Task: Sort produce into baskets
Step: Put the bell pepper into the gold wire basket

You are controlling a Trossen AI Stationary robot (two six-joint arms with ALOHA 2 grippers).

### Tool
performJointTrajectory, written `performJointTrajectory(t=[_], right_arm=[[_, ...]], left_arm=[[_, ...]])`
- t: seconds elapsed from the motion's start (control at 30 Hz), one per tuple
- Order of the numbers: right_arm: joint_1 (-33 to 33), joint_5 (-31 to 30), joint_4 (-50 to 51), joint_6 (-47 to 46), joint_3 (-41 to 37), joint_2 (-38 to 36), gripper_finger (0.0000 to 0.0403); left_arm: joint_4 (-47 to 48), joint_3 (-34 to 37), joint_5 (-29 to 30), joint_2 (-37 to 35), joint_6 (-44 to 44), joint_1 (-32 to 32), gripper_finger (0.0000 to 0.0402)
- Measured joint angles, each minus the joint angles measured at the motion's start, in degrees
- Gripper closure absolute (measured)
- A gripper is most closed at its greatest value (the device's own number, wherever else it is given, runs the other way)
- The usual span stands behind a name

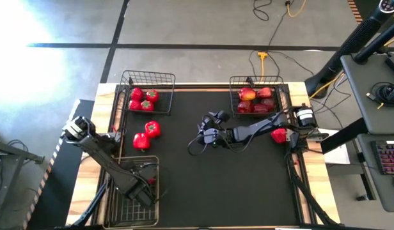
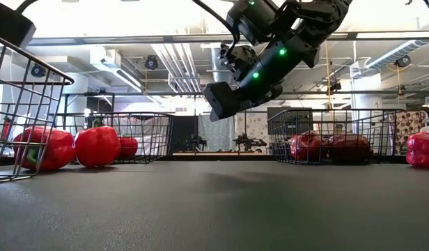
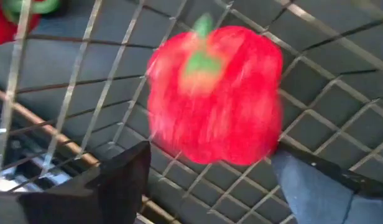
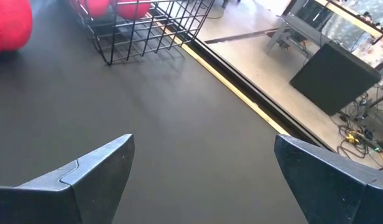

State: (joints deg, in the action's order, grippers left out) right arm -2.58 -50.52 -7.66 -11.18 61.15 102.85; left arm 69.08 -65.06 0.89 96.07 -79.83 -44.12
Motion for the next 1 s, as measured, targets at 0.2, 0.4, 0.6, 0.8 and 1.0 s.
performJointTrajectory(t=[0.2,0.4,0.6,0.8,1.0], right_arm=[[0.01,0.0,0.04,-0.07,-0.31,0.02,0.0023],[-0.01,0.0,0.02,-0.15,-0.31,0.02,0.0023],[-0.01,0.02,-0.39,-0.15,-0.31,0.02,0.0023],[-0.03,0.61,-0.4,-0.15,-0.31,0.02,0.0023],[-0.06,1.66,-0.83,-0.22,-0.31,0.07,0.0023]], left_arm=[[3.31,-0.13,-1.81,-0.07,1.49,0.01,0.0047],[9.69,-5.08,-5.08,-0.23,5.91,0.15,0.0031],[21.53,-17.92,4.92,-0.42,7.25,0.87,0.0039],[20.58,-23.98,21.28,-2.83,14.16,4.53,0.0043],[20.89,-18.41,25.43,-8.41,24.12,14.11,0.0043]])
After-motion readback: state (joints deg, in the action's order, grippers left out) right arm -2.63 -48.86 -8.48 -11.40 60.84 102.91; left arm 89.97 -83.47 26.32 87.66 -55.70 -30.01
